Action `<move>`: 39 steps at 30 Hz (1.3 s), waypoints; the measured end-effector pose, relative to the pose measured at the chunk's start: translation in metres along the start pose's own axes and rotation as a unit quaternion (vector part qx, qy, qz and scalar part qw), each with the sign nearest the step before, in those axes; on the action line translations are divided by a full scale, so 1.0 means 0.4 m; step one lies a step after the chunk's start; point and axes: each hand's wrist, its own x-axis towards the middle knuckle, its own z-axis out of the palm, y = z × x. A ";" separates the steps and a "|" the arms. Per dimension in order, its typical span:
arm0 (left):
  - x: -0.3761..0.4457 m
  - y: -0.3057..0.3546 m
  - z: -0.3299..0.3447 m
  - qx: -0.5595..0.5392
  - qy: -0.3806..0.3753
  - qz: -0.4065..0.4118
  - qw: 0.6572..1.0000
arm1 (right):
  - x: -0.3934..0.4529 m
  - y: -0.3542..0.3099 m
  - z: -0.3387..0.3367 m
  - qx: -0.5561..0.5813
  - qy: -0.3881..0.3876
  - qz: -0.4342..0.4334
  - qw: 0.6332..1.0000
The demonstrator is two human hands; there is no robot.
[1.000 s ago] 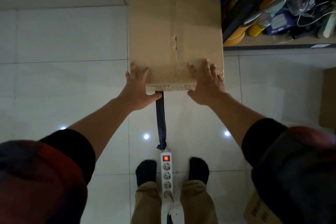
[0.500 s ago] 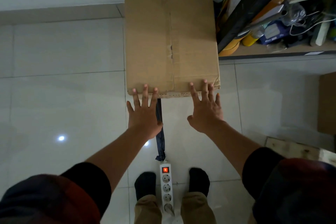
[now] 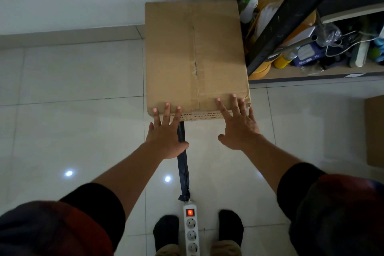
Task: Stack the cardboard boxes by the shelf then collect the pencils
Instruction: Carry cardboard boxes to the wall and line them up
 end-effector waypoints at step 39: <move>-0.700 0.286 0.176 -0.232 0.087 0.071 0.966 | -0.750 0.051 0.090 0.339 0.110 0.123 0.926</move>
